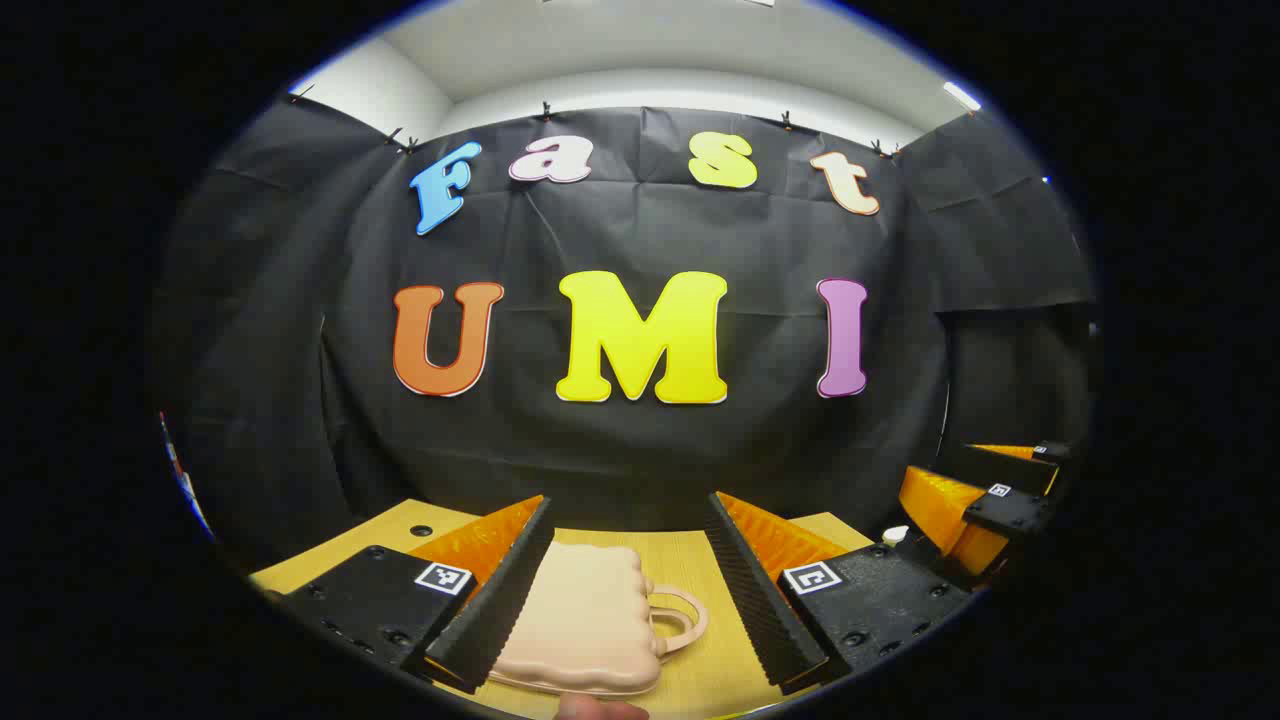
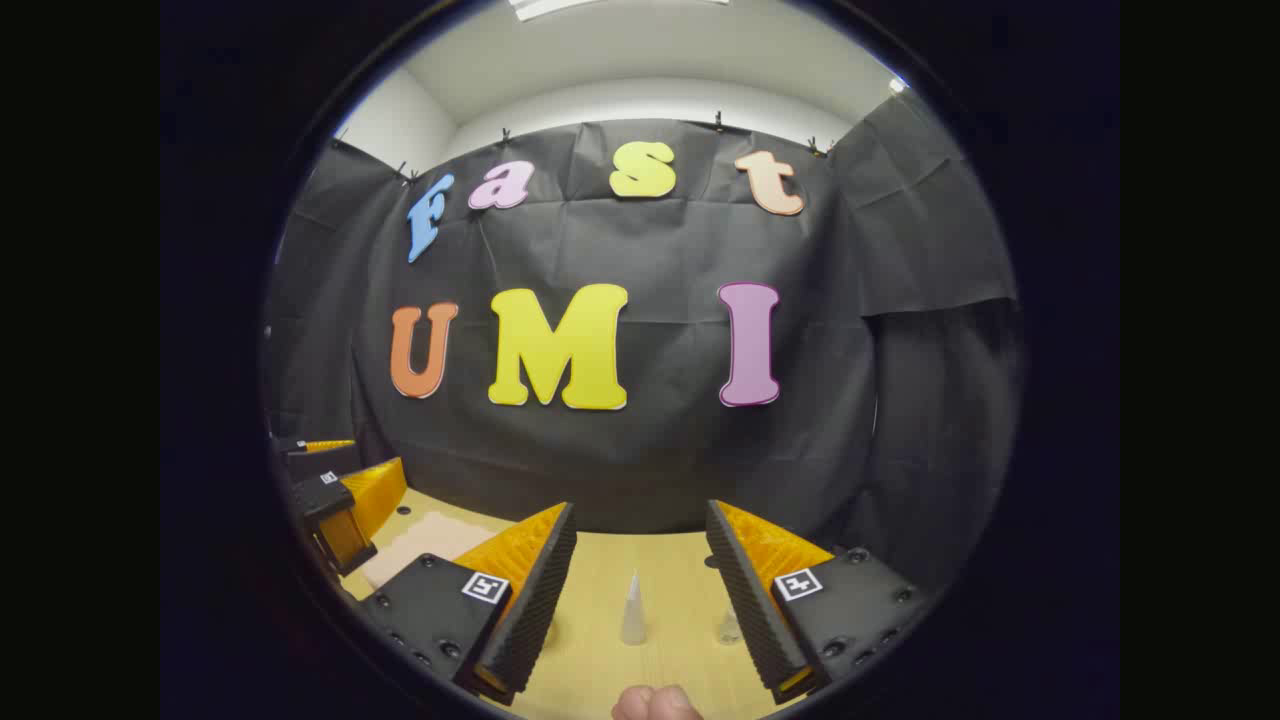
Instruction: First open the suitcase, pack the skin care products into it, and then close the suitcase.
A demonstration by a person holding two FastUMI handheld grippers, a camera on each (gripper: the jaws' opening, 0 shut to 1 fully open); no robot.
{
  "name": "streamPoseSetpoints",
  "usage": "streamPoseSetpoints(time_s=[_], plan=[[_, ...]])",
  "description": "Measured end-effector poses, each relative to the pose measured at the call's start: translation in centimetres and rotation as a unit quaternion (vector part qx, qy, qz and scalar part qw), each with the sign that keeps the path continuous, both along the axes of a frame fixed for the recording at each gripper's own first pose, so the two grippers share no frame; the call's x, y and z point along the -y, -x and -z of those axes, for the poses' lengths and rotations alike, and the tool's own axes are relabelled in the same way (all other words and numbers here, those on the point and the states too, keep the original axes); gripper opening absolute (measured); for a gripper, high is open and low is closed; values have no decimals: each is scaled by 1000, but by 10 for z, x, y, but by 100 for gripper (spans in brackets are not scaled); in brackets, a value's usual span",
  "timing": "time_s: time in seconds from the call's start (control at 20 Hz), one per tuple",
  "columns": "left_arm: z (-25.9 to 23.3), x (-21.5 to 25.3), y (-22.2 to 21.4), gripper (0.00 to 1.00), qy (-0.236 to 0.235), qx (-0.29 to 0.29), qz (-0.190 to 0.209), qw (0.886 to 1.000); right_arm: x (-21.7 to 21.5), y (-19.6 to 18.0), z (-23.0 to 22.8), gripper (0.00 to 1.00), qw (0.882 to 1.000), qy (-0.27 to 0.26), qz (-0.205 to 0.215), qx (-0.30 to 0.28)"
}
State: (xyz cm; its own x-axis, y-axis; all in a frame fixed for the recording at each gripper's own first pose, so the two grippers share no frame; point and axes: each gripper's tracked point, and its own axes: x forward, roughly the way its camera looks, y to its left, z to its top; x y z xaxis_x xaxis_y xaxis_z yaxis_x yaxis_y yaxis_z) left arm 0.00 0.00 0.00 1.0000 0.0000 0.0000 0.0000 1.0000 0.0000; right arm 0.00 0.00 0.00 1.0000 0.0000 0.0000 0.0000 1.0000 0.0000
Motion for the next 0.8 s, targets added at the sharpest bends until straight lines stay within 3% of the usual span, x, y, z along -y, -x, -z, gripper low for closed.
streamPoseSetpoints(time_s=[0.8], plan=[[14, 13, 4, 97, 15, -25, -7, 1000, 16, -2, 11, 78, 1000, 15, -13, -18]])
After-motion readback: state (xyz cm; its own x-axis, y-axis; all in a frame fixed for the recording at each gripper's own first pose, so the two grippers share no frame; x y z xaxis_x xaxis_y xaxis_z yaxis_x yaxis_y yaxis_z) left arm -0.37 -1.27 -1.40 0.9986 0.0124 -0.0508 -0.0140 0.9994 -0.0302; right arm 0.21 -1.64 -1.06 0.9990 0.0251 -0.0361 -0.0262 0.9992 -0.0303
